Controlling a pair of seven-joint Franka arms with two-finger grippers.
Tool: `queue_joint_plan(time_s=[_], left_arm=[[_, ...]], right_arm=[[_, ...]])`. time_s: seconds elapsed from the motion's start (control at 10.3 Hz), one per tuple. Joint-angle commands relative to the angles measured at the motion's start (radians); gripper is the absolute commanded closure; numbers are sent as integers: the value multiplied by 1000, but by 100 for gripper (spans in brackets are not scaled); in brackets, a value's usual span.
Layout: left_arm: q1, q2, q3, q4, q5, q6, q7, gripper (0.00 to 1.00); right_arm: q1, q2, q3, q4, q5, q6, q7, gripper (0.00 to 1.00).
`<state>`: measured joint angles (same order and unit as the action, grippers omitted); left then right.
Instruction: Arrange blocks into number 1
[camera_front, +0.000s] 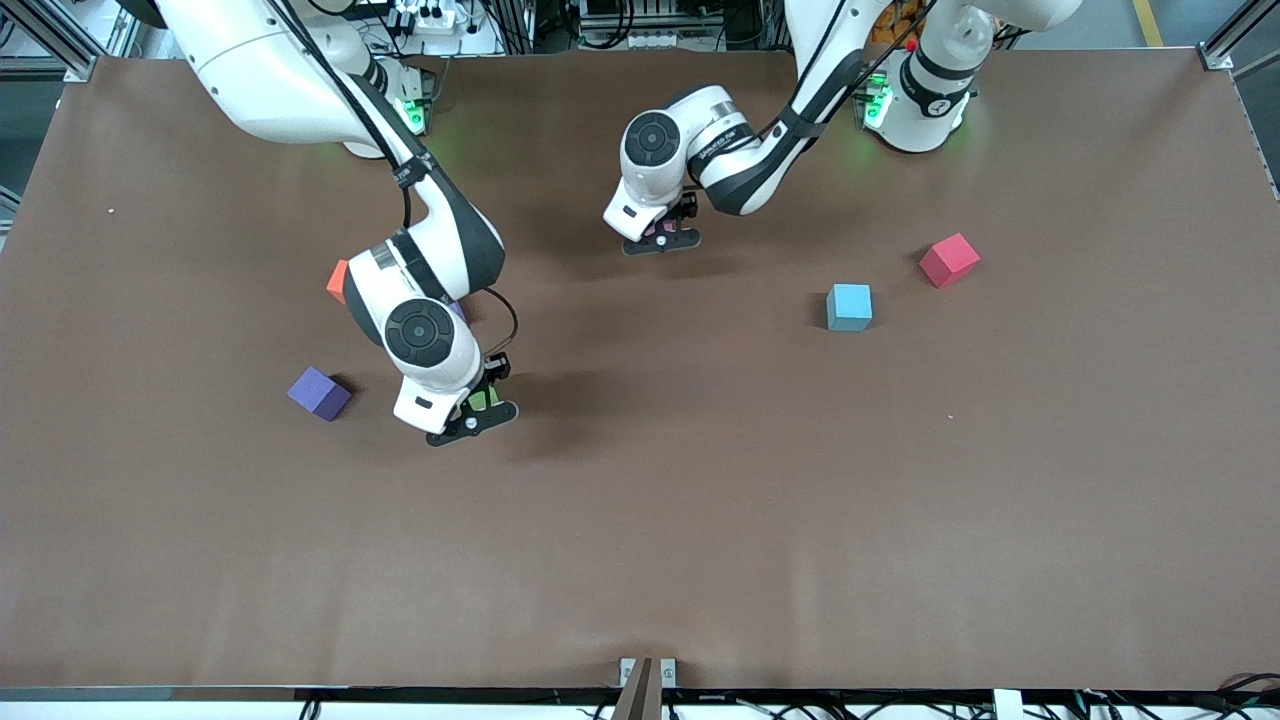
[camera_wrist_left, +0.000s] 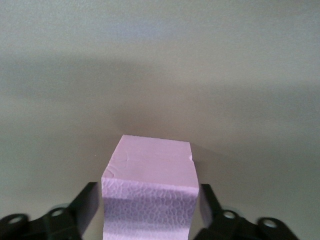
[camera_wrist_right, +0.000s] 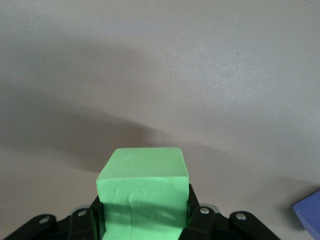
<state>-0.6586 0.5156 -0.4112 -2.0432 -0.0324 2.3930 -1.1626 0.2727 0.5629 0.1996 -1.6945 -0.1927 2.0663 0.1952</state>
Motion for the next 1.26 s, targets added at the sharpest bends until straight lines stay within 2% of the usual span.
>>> queue_joint_plan(time_s=[0.0, 0.39, 0.58, 1.16], left_arm=[[-7, -2, 2, 3, -21, 9, -32, 0], [13, -98, 2, 3, -14, -60, -58, 0], [83, -153, 3, 5, 40, -104, -48, 0], [417, -229, 9, 14, 245, -184, -28, 0]], right_arm=[[0, -3, 12, 22, 16, -11, 77, 100], [118, 3, 17, 67, 58, -9, 372, 100], [173, 14, 17, 73, 59, -9, 464, 100], [290, 51, 29, 79, 62, 0, 706, 100]])
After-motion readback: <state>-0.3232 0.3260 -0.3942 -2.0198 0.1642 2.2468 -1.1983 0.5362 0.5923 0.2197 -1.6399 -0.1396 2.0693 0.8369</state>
